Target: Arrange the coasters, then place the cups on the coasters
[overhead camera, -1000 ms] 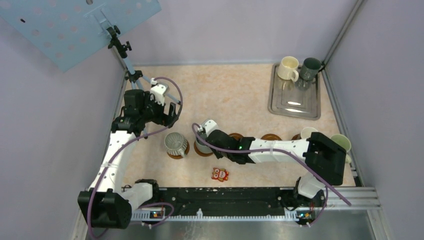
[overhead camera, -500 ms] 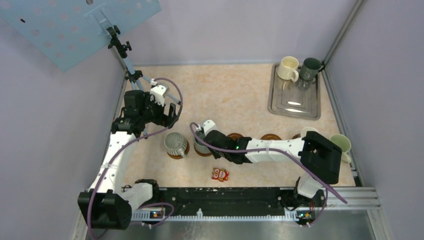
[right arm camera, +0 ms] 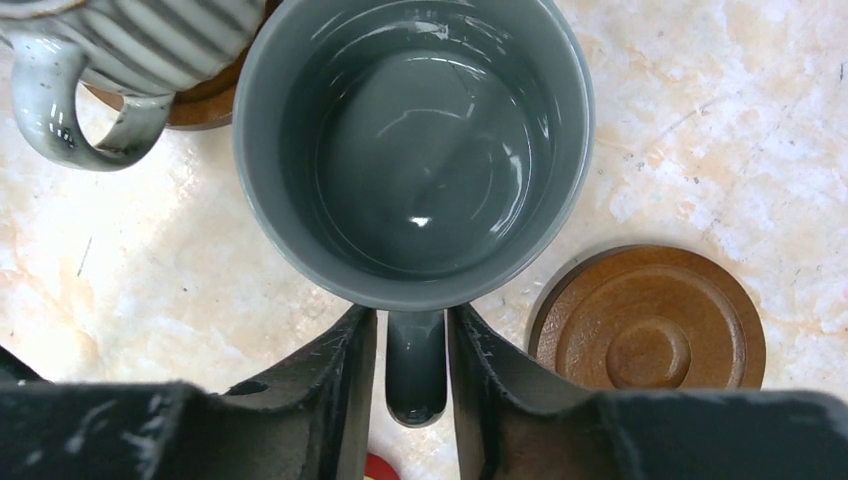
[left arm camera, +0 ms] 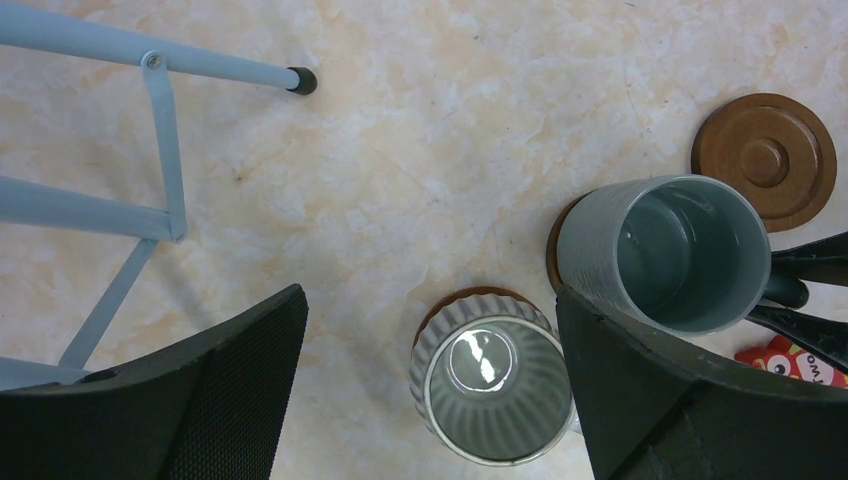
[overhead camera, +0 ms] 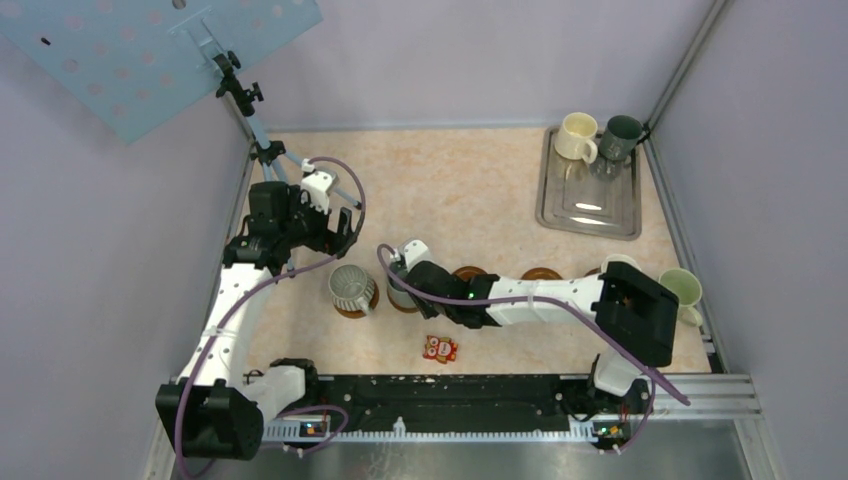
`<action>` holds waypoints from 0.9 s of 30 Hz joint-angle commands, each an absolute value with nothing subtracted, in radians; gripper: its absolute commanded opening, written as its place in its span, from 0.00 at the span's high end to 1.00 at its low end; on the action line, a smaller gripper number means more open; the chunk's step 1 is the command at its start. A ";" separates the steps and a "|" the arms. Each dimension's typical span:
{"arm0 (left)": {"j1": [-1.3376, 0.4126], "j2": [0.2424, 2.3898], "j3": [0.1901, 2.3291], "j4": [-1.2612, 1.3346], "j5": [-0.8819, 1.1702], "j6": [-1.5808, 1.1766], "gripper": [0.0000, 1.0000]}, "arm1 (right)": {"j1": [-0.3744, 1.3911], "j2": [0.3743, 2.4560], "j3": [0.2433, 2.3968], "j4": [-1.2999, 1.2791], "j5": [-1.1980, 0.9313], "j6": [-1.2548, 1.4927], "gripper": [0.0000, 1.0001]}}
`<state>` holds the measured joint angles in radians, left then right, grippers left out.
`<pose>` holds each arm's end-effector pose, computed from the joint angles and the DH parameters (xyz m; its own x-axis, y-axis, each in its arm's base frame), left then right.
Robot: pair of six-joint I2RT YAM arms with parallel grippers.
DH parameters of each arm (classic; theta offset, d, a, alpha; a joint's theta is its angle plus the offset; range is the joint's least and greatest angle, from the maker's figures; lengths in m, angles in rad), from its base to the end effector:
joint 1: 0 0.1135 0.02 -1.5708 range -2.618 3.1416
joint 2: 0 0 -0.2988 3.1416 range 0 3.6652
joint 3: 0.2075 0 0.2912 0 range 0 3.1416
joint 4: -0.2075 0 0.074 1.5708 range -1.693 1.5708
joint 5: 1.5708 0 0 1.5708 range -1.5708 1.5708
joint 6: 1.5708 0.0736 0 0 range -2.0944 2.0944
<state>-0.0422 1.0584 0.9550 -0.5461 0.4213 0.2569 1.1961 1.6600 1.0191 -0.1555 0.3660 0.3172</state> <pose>0.2740 -0.0417 0.3188 -0.4920 0.2529 -0.8331 0.5055 0.8620 -0.0369 0.1748 0.3726 0.1868 -0.4910 -0.4528 -0.7442 -0.6570 0.7535 -0.0250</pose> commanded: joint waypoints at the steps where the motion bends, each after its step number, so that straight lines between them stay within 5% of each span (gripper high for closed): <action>1: -0.038 1.049 0.953 -0.520 0.431 0.265 0.01 | 1.211 1.633 1.084 -0.078 0.380 0.326 0.65; 6: -0.038 1.059 0.966 -0.526 0.454 0.279 0.01 | 1.210 1.615 1.083 -0.087 0.364 0.308 0.40; 11: -0.038 1.069 0.991 -0.562 0.540 0.332 0.01 | 1.206 1.560 1.087 -0.124 0.339 0.282 0.26; 18: -0.040 1.100 1.025 -0.614 0.624 0.437 0.01 | 1.078 1.444 1.132 -0.158 0.134 0.168 0.20; 27: -0.049 1.239 1.084 -0.609 0.782 0.479 0.01 | 0.685 1.423 1.300 -0.395 -0.183 -0.042 0.18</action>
